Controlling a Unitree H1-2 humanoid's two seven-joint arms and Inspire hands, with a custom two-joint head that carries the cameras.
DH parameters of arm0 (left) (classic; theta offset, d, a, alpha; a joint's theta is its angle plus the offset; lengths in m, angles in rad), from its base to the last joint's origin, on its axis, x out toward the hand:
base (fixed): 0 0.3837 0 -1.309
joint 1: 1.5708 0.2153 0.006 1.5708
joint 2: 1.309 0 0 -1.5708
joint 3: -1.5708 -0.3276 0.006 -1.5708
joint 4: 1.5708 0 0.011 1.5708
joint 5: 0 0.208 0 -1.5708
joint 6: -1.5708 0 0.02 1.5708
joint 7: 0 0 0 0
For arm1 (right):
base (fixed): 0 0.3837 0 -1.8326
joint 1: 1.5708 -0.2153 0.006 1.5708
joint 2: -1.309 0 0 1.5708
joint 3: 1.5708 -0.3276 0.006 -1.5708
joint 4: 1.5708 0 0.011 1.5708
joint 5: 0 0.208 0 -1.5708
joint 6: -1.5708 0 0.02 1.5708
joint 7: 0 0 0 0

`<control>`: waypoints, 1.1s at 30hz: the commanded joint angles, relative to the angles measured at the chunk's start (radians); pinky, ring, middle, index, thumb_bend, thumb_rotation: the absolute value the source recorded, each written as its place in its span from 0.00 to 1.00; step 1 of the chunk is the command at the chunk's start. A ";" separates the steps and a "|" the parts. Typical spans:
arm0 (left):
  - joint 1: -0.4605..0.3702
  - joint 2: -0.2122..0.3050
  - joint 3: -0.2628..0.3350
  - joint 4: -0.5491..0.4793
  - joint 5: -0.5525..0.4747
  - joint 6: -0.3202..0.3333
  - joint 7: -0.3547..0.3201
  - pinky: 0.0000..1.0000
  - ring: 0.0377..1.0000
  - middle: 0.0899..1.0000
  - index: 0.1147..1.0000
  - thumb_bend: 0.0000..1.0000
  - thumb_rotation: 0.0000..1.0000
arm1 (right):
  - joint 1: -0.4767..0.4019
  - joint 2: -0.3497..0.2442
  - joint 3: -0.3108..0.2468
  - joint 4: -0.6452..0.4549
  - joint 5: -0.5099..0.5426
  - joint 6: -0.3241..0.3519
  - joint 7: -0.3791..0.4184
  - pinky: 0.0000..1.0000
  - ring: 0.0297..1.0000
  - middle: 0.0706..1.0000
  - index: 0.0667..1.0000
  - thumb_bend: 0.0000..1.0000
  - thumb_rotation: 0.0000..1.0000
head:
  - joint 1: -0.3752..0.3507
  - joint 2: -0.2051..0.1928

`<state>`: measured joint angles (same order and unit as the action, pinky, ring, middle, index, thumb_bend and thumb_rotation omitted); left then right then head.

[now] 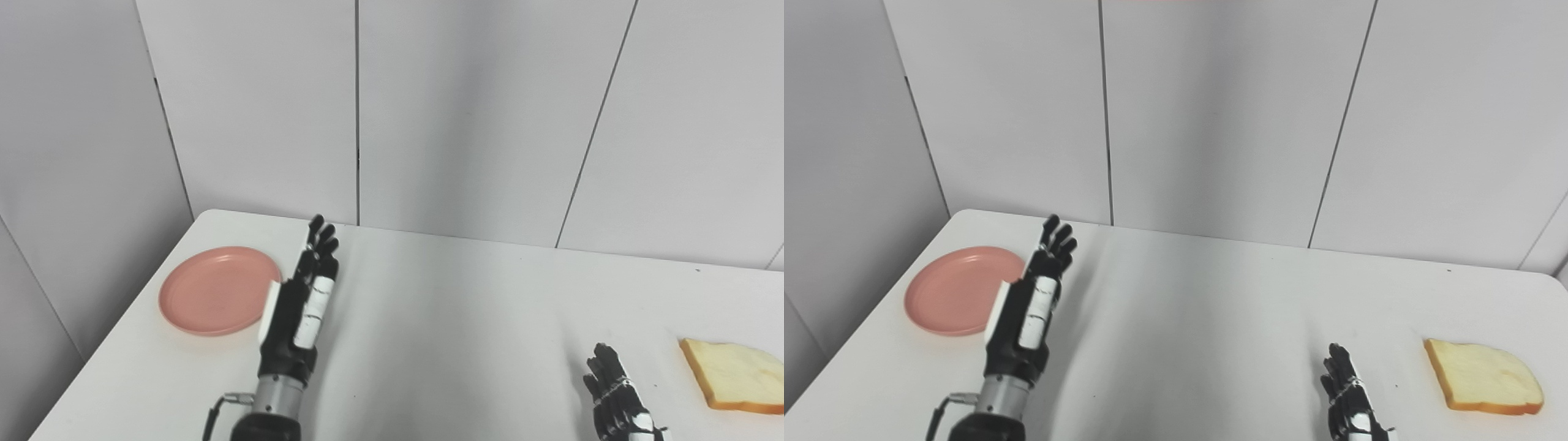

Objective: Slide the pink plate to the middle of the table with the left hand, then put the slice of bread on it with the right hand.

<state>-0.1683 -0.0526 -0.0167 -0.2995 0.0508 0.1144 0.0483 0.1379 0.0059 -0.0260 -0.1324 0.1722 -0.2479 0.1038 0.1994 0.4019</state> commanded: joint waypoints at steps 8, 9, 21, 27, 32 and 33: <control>-0.158 0.086 0.099 -0.063 -0.097 0.166 -0.026 1.00 0.99 0.99 0.96 0.90 0.89 | 0.055 -0.036 -0.014 0.104 -0.013 -0.001 0.006 0.97 0.95 0.95 0.88 0.85 0.99 | -0.002 0.004; -0.171 0.103 0.108 -0.071 -0.111 0.193 -0.036 1.00 1.00 1.00 0.97 0.90 0.91 | 0.056 -0.035 -0.013 0.103 -0.013 0.000 0.005 0.97 0.95 0.95 0.88 0.85 0.98 | -0.003 0.005; -0.284 0.288 0.287 0.114 -0.298 0.106 -0.105 0.93 0.90 0.92 0.95 0.90 0.87 | 0.056 -0.034 -0.010 0.100 -0.029 -0.002 0.002 0.93 0.93 0.93 0.86 0.86 0.99 | -0.006 0.008; -0.336 0.391 0.337 0.314 -0.329 -0.056 -0.161 0.85 0.91 0.94 0.99 0.93 0.86 | 0.055 -0.033 -0.011 0.104 -0.028 -0.003 0.001 0.93 0.92 0.92 0.86 0.86 0.99 | -0.004 0.007; -0.376 0.461 0.360 0.496 -0.341 -0.176 -0.198 0.84 0.89 0.91 0.93 0.90 0.79 | 0.053 -0.031 -0.011 0.108 -0.026 -0.005 0.002 0.92 0.92 0.91 0.85 0.86 0.99 | -0.004 0.008; -0.386 0.472 0.365 0.536 -0.347 -0.199 -0.205 0.83 0.87 0.90 0.91 0.89 0.76 | 0.053 -0.031 -0.011 0.107 -0.025 -0.005 0.002 0.92 0.91 0.91 0.85 0.85 0.99 | -0.004 0.008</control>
<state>-0.5018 0.3904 0.3432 0.2205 -0.2847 -0.0139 -0.1374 0.1378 0.0055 -0.0212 -0.1333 0.1495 -0.2478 0.1015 0.1948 0.4096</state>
